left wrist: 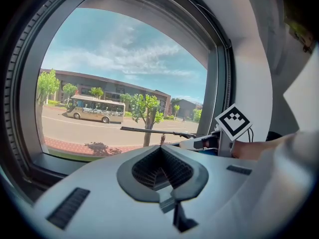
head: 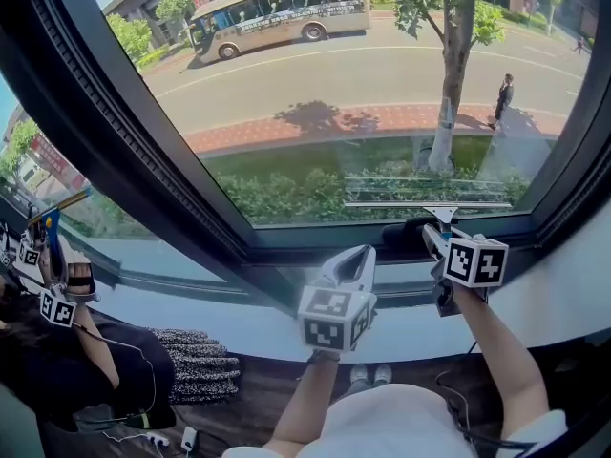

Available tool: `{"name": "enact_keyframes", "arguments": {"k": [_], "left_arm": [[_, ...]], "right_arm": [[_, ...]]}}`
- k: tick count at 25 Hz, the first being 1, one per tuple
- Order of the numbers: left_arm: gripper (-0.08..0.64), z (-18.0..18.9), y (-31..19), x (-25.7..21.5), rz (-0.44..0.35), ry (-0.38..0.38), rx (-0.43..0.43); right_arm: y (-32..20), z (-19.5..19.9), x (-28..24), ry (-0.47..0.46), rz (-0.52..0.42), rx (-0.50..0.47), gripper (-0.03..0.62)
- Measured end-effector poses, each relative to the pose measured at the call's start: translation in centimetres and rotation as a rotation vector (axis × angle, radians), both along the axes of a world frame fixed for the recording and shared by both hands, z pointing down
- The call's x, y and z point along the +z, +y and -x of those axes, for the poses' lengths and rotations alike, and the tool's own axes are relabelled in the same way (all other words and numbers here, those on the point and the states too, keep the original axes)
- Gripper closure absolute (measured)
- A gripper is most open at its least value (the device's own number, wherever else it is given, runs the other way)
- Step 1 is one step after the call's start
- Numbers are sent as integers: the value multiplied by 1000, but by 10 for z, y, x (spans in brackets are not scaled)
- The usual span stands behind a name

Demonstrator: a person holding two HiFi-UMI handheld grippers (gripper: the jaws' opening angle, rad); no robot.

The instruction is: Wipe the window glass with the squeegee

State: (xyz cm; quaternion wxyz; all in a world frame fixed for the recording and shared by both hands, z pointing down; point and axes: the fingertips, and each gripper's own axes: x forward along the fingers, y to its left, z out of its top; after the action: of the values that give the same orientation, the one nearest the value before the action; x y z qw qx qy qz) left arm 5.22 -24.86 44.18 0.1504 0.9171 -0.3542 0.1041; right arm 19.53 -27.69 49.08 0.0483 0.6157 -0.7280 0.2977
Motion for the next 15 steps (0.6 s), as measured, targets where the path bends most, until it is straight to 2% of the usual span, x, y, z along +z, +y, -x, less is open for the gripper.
{"name": "enact_keyframes", "arguments": {"k": [5,15], "left_arm": [[565,-1,-4,13,20,3,9],[565,-8,-10,13,43,3,25]], "right_arm": [[1,4,16,23,52,-4,515],[0,-1,25,-1,125,9,515]]}}
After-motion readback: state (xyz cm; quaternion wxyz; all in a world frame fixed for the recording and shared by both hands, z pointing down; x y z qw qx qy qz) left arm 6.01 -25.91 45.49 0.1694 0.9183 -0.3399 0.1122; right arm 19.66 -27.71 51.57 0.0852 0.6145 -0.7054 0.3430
